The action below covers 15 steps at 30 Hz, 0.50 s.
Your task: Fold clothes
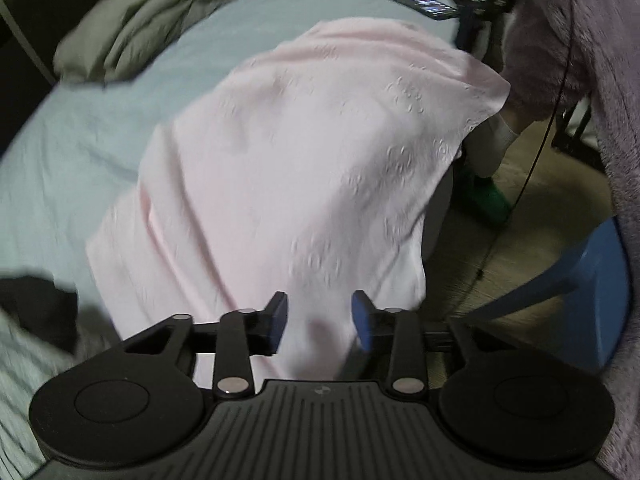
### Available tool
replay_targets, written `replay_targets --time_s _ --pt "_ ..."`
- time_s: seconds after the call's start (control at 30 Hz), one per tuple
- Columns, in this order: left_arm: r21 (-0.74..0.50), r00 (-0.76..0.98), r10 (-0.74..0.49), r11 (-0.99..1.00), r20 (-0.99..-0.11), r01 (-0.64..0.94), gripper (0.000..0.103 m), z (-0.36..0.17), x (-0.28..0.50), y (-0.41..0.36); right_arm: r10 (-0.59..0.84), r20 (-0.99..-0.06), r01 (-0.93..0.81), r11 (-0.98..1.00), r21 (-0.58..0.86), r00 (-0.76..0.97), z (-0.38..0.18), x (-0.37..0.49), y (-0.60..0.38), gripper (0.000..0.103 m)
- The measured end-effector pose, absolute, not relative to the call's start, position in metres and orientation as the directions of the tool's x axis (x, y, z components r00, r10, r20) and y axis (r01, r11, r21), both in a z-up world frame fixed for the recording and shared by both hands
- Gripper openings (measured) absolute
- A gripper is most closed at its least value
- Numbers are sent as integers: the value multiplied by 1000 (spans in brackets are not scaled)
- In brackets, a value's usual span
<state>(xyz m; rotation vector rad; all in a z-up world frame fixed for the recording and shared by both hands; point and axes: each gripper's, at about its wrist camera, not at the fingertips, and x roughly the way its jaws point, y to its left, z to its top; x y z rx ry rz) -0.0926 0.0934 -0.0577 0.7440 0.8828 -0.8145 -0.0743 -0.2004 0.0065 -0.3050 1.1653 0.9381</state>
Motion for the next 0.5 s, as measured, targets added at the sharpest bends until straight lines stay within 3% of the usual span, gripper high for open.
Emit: replay_targets --time_s 0.03,0.07,0.1,0.27,0.37,0.5 --pt "234 408 -290 485 -866 843 42 -59 -91 87 464 -879 -750 619 234 109 8 -70 -201 26" --pt "252 424 -289 483 -858 838 42 -60 -90 81 464 -875 -734 641 225 138 10 -65 -203 46" --pt "267 442 -282 492 -852 829 42 -61 -87 77 468 -867 -710 669 220 172 12 -59 -205 49" --pt "272 500 -210 634 -840 724 42 -63 -51 73 423 -853 -512 828 227 306 13 -23 -228 50" --pt "254 514 -164 720 -842 646 42 -62 -30 79 384 -854 -383 891 244 350 3 -6 -240 63" --pt "225 532 -111 821 -839 525 45 -61 -7 95 346 -872 -277 926 258 345 -18 10 -247 68"
